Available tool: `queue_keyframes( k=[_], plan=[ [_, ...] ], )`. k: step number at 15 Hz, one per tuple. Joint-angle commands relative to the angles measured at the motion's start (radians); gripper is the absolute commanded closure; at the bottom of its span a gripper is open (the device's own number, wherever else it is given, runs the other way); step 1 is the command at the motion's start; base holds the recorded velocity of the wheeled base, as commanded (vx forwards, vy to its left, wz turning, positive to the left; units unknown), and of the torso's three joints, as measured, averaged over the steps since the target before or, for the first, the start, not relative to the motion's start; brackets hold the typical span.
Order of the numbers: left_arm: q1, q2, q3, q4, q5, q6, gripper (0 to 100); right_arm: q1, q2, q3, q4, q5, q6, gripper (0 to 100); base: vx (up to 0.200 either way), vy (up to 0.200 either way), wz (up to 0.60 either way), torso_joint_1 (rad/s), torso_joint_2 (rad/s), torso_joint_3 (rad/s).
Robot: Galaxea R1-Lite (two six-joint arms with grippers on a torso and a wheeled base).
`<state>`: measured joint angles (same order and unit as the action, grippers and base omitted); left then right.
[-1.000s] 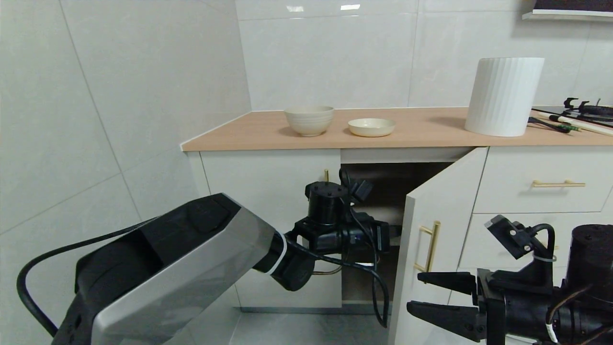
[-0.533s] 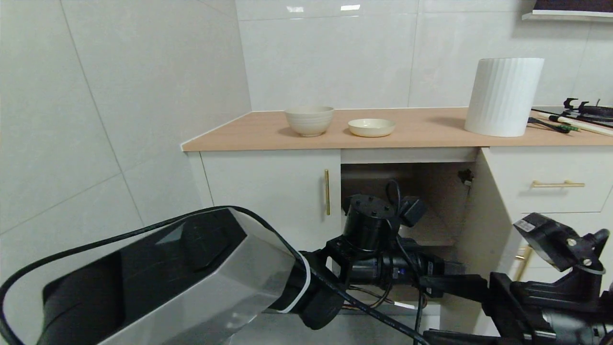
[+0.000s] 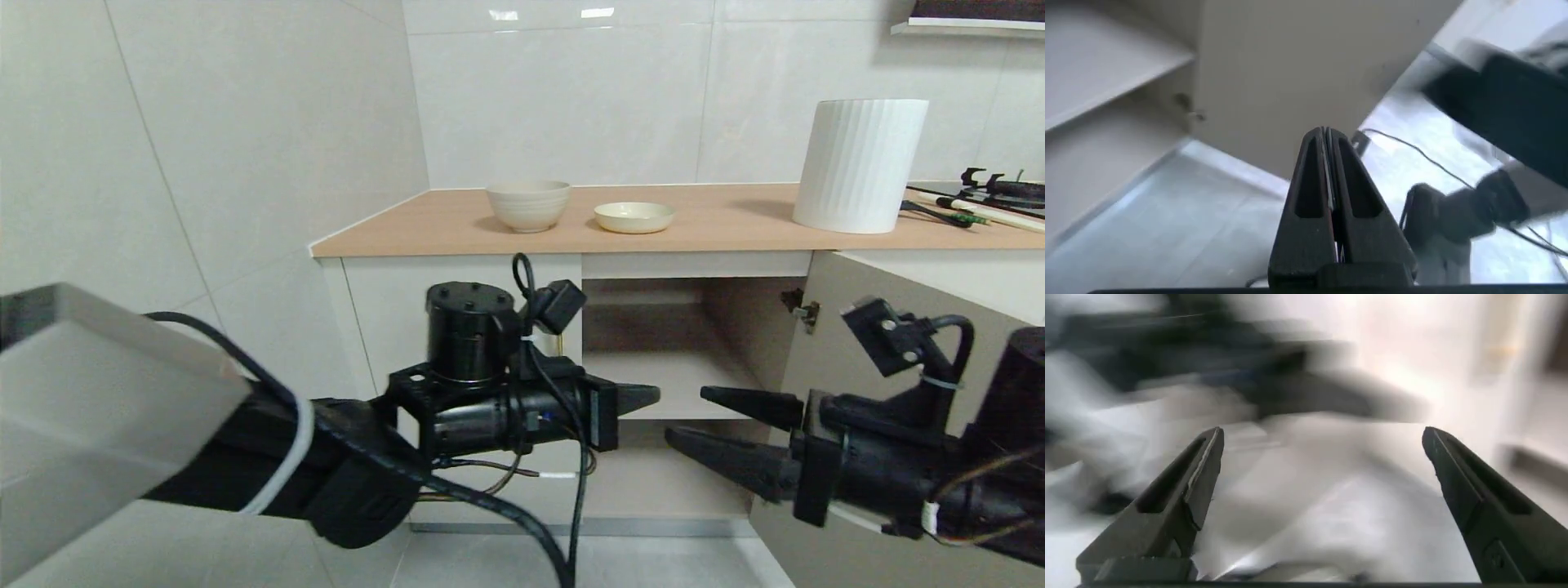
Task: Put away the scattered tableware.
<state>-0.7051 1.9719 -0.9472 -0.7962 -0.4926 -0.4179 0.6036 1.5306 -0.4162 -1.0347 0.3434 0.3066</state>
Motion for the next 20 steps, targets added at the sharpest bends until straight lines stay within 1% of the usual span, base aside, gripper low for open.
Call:
queue_keyframes(
  k=[1, 2, 3, 4, 5, 6, 7, 8, 9, 10, 11, 12, 13, 14, 16, 20],
  plan=[
    [0.138, -0.275, 0.17, 0.046, 0.032, 0.014, 100, -0.047, 0.161, -0.164, 0.064, -0.136, -0.087, 0, 0.0, 0.0, 0.0, 0.0, 0.0, 0.0],
    [0.187, -0.341, 0.183, 0.087, 0.049, 0.019, 100, -0.056, 0.24, -0.237, 0.065, -0.287, -0.192, 0, 0.0, 0.0, 0.0, 0.0, 0.0, 0.0],
    [0.222, -0.392, 0.196, 0.129, 0.078, 0.025, 100, -0.056, 0.281, -0.289, 0.065, -0.411, -0.25, 0, 0.0, 0.0, 0.0, 0.0, 0.0, 0.0],
    [0.269, -0.461, 0.219, 0.193, 0.108, 0.042, 100, -0.056, 0.293, -0.351, 0.073, -0.521, -0.261, 0, 0.0, 0.0, 0.0, 0.0, 0.0, 0.0],
    [0.32, -0.524, 0.242, 0.253, 0.114, 0.064, 100, -0.056, 0.279, -0.392, 0.094, -0.534, -0.261, 0, 0.0, 0.0, 0.0, 0.0, 0.0, 0.0],
    [0.332, -0.542, 0.249, 0.272, 0.114, 0.068, 100, -0.056, 0.269, -0.398, 0.116, -0.534, -0.261, 0, 0.0, 0.0, 0.0, 0.0, 0.0, 0.0],
    [0.355, -0.611, 0.269, 0.344, 0.114, 0.076, 100, -0.056, 0.221, -0.431, 0.281, -0.532, -0.259, 0, 0.0, 0.0, 0.0, 0.0, 0.0, 0.0],
    [0.357, -0.637, 0.271, 0.391, 0.114, 0.079, 100, -0.056, 0.194, -0.452, 0.384, -0.531, -0.256, 0, 0.0, 0.0, 0.0, 0.0, 0.0, 0.0],
    [0.363, -0.666, 0.262, 0.473, 0.117, 0.093, 100, -0.058, 0.141, -0.512, 0.551, -0.515, -0.224, 0, 0.0, 0.0, 0.0, 0.0, 0.0, 0.0],
    [0.371, -0.671, 0.258, 0.488, 0.118, 0.093, 0, -0.058, 0.117, -0.579, 0.651, -0.497, -0.161, 0, 0.0, 0.0, 0.0, 0.0, 0.0, 0.0],
    [0.391, -0.67, 0.26, 0.486, 0.123, 0.093, 0, -0.058, 0.092, -0.607, 0.722, -0.488, -0.118, 0, 0.0, 0.0, 0.0, 0.0, 0.0, 0.0],
    [0.4, -0.668, 0.258, 0.485, 0.123, 0.09, 0, -0.058, 0.085, -0.613, 0.746, -0.483, -0.112, 0, 0.0, 0.0, 0.0, 0.0, 0.0, 0.0],
    [0.427, -0.662, 0.246, 0.48, 0.126, 0.087, 0, -0.058, 0.06, -0.612, 0.806, -0.477, -0.107, 0, 0.0, 0.0, 0.0, 0.0, 0.0, 0.0],
    [0.443, -0.67, 0.24, 0.479, 0.126, 0.083, 0, -0.058, 0.054, -0.61, 0.814, -0.477, -0.103, 0, 0.0, 0.0, 0.0, 0.0, 0.0, 0.0],
    [0.457, -0.69, 0.237, 0.477, 0.124, 0.083, 0, -0.058, 0.036, -0.605, 0.814, -0.48, -0.103, 0, 0.0, 0.0, 0.0, 0.0, 0.0, 0.0],
    [0.457, -0.697, 0.237, 0.48, 0.123, 0.087, 0, -0.058, 0.002, -0.601, 0.815, -0.483, -0.101, 0, 0.0, 0.0, 0.0, 0.0, 0.0, 0.0]
  ],
)
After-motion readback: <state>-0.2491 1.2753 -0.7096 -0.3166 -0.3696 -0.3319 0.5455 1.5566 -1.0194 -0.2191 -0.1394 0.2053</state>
